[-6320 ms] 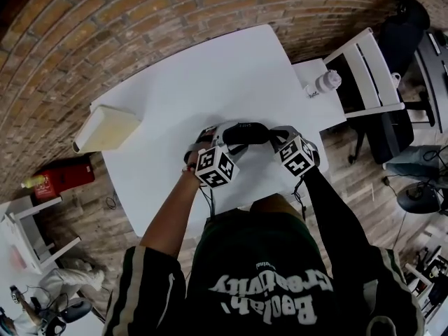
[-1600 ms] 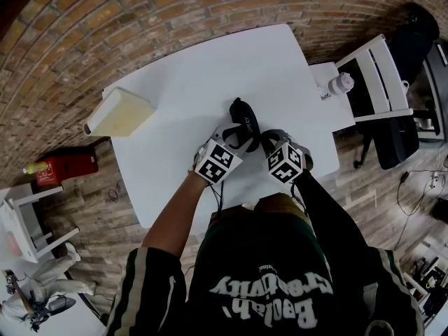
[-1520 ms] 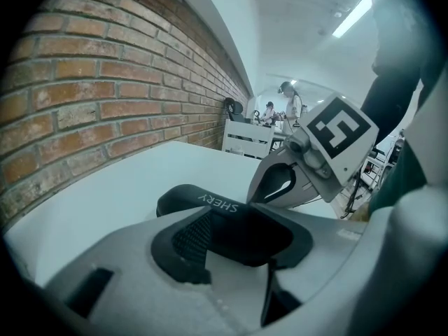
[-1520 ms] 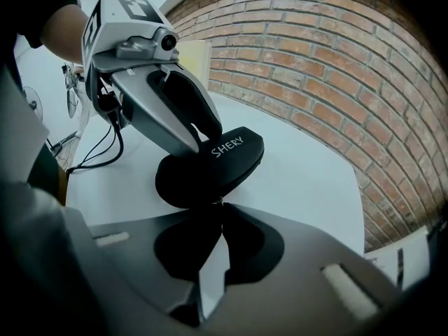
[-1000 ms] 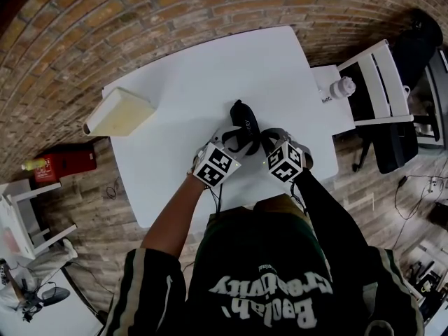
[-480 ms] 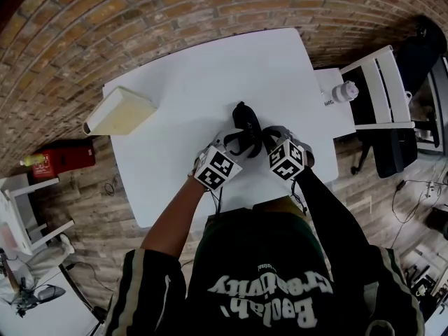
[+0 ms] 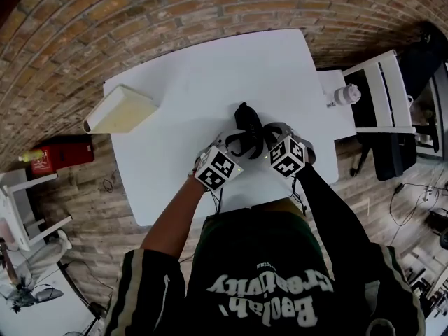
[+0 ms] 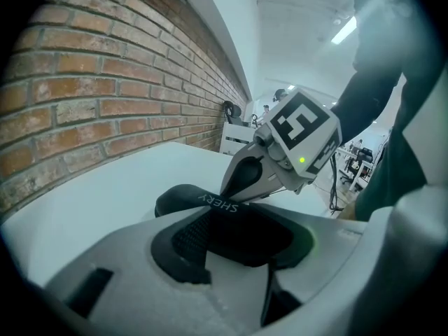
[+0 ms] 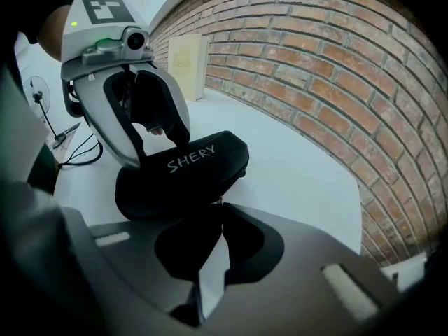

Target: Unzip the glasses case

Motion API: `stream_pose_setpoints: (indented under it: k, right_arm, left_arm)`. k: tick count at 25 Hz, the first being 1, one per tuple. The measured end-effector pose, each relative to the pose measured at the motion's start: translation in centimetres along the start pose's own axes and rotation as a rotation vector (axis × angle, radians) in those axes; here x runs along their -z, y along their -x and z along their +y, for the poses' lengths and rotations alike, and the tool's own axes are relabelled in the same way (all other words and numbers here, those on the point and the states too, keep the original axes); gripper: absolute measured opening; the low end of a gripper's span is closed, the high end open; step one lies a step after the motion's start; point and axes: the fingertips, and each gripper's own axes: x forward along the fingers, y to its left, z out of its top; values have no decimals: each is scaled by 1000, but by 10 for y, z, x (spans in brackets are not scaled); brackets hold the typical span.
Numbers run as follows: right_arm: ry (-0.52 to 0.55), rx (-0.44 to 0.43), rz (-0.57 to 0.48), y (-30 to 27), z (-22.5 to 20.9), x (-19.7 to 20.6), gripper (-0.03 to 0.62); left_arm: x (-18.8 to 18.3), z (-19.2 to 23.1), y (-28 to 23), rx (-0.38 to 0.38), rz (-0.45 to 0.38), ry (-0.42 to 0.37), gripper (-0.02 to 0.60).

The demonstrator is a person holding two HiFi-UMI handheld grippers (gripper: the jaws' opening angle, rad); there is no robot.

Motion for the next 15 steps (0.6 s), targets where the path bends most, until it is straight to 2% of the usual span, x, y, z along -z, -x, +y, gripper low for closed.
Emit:
stream_pose_setpoints:
  k: [15]
  right_arm:
    - [28,-4,-1,-8,-10,-7,15]
  left_arm:
    - [-3,1,2,7,1,1,178]
